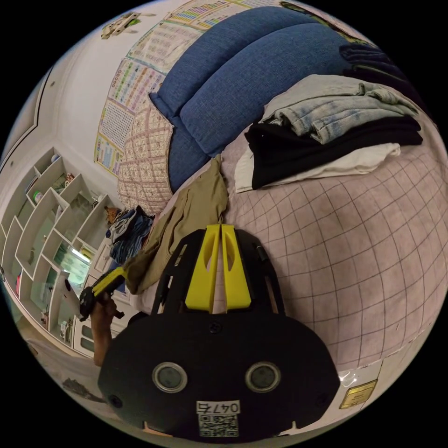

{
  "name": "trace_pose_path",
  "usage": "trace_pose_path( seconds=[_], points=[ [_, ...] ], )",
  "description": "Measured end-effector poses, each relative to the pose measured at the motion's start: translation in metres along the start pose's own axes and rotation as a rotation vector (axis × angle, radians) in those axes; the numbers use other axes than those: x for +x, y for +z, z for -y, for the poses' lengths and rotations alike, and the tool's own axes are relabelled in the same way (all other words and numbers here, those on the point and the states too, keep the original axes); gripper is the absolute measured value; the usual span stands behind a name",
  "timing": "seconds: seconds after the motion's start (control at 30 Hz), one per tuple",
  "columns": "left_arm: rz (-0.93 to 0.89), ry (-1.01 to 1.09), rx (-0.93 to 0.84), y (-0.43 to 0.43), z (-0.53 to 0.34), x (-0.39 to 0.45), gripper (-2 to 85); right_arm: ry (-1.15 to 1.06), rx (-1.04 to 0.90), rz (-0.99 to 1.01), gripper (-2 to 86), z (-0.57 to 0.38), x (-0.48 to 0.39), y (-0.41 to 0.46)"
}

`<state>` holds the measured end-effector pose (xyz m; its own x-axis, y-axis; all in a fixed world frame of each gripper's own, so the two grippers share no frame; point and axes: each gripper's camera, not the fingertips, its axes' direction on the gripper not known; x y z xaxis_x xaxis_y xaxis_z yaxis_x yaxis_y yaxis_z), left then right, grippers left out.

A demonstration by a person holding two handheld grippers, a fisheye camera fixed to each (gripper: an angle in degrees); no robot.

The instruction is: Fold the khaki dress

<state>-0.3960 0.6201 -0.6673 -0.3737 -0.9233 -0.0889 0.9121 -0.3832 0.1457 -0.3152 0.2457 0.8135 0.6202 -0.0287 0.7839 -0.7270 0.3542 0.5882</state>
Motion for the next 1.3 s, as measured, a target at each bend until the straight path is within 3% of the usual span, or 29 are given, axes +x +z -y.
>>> trace_pose_path(
  seconds=[0.1,0.17,0.27,0.43,0.57,0.67,0.9,1.0,1.2,1.3],
  points=[
    [0.005,-0.359,0.135,-0.048,-0.013,-0.1,-0.9,0.0,-0.002,-0.005,-1.1,-0.021,0.007,-0.018],
    [0.112,-0.49,0.168,-0.08,-0.032,-0.139,-1.0,-0.003,0.0,-0.013,-1.1,-0.032,0.009,-0.028],
    [0.277,-0.612,0.133,-0.121,-0.07,-0.169,-1.0,-0.003,0.003,-0.022,-1.1,-0.047,0.012,-0.042],
    [0.238,-0.765,-0.066,-0.127,-0.129,-0.19,-1.0,0.001,0.002,-0.034,-1.1,-0.065,0.014,-0.063],
    [0.233,-0.79,-0.096,-0.14,-0.139,-0.185,-1.0,0.003,-0.007,-0.035,-1.1,-0.068,0.013,-0.073],
    [0.216,-0.78,-0.002,-0.177,-0.123,-0.186,-1.0,-0.003,-0.014,-0.048,-1.1,-0.067,0.007,-0.08],
    [0.37,-0.371,0.111,-0.258,-0.009,-0.154,-1.0,0.001,-0.026,-0.09,-1.2,-0.049,-0.017,-0.091],
    [0.389,-0.352,0.077,-0.286,0.013,-0.149,-1.0,-0.055,-0.015,-0.114,-1.2,-0.031,-0.041,-0.102],
    [0.104,-0.77,-0.163,-0.28,-0.06,-0.204,-0.7,-0.107,-0.057,-0.16,-1.1,0.008,-0.067,-0.098],
    [-0.05,-0.88,-0.12,-0.301,-0.072,-0.221,0.8,-0.08,-0.067,-0.15,-0.7,0.026,-0.07,-0.089]
  ],
)
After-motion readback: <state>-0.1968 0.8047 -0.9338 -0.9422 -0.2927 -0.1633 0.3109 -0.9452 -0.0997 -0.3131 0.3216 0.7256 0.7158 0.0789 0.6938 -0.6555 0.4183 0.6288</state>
